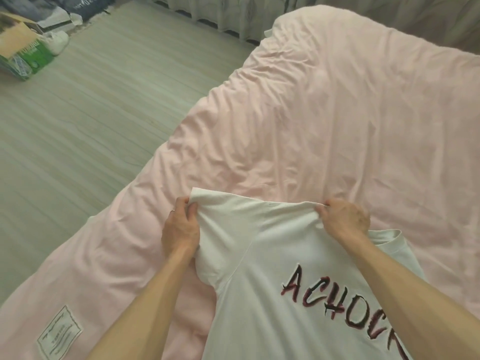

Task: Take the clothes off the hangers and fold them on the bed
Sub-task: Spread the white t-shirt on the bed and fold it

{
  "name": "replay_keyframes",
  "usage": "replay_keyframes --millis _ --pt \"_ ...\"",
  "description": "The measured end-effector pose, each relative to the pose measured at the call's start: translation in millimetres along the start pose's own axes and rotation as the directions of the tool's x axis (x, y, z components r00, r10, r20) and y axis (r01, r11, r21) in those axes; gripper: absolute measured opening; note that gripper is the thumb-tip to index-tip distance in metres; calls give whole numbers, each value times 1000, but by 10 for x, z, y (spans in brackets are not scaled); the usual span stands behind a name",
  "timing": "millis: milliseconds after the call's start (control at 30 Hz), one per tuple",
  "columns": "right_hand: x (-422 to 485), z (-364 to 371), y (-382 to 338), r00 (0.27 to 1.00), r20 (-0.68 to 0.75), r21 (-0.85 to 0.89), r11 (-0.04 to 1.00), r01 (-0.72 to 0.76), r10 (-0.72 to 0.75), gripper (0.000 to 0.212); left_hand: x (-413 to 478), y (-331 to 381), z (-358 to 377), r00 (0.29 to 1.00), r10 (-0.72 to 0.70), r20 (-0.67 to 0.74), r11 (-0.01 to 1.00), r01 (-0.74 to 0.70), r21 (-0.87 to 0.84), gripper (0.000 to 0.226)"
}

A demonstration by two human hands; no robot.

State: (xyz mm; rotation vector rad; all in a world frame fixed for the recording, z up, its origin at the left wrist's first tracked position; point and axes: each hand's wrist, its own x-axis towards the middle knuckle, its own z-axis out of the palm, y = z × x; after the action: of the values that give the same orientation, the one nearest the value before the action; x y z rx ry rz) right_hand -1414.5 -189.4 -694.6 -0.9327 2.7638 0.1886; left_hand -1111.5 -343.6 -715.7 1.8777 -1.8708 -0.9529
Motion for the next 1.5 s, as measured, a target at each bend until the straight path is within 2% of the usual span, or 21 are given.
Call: replay_keyframes --millis 33,100,200,233,300,333,400,467,533,600,667,733,800,900,1000,1067,1133,1233,1333,1400,1500 --pt "11 26 -33 999 13 -18 999 -36 36 32 32 -40 4 999 -1 35 1000 0 26 23" --pt "-13 42 -133 998 -57 4 1000 -21 21 23 80 -63 -11 994 -10 111 1000 8 21 24" --pt "-110 11 -502 971 -147 161 964 210 -187 37 85 -42 -88 983 -60 173 989 81 -122 25" --pt "-133 -14 -674 958 -116 205 938 281 -261 39 68 -46 -138 974 -100 203 969 142 -203 28" --pt "-131 -30 -968 926 37 245 902 355 -375 40 8 -28 -219 933 -188 307 881 298 -367 49" --pt "-125 -51 -1111 903 127 264 891 369 -411 42 -9 -42 -260 905 -214 367 846 359 -394 63" --pt "-91 -92 -1301 859 283 276 894 354 -427 42 -66 -35 -321 842 -171 511 822 408 -397 77" --pt "-78 -144 -1457 796 417 246 898 366 -438 32 -102 -54 -407 732 -106 673 848 420 -323 71" --pt "-86 -161 -1537 775 422 229 883 411 -470 24 -132 -71 -525 632 -35 774 929 306 -208 37" --pt "-110 -118 -1543 812 305 242 865 440 -498 25 -91 -190 -622 665 -51 745 976 193 -106 21" --pt "-183 -22 -1513 852 190 294 856 425 -489 23 -46 -341 -702 775 -78 627 988 146 -58 12" --pt "-273 61 -1497 898 116 344 865 365 -425 19 -65 -396 -732 869 -89 486 995 56 83 15" --pt "-344 88 -1565 918 127 305 895 324 -376 13 -148 -424 -703 920 -119 374 978 44 202 21" --pt "-427 2 -1805 885 234 354 883 307 -402 45 -272 -458 -635 915 -174 365 981 127 147 19" --pt "-442 -131 -2046 849 306 489 836 249 -432 42 -326 -471 -597 891 -228 393 972 235 30 26" --pt "-437 -211 -2173 822 351 487 838 247 -447 40 -350 -466 -602 900 -229 371 968 250 -8 23" --pt "-433 -293 -2254 832 326 490 833 257 -449 34 -367 -467 -609 920 -217 327 968 245 -46 15" --pt "-451 -386 -2157 872 242 629 753 192 -425 13 -455 -406 -605 956 -170 241 977 196 -88 11" --pt "-446 -435 -1857 900 176 699 695 170 -398 24 -567 -304 -549 978 -161 136 977 177 -119 5" --pt "-462 -475 -1634 910 139 735 656 170 -390 24 -651 -221 -508 990 -131 60 982 138 -129 4" --pt "-549 -515 -1226 931 108 797 590 129 -349 17 -885 -50 -430 998 54 -27 987 -57 -150 13"
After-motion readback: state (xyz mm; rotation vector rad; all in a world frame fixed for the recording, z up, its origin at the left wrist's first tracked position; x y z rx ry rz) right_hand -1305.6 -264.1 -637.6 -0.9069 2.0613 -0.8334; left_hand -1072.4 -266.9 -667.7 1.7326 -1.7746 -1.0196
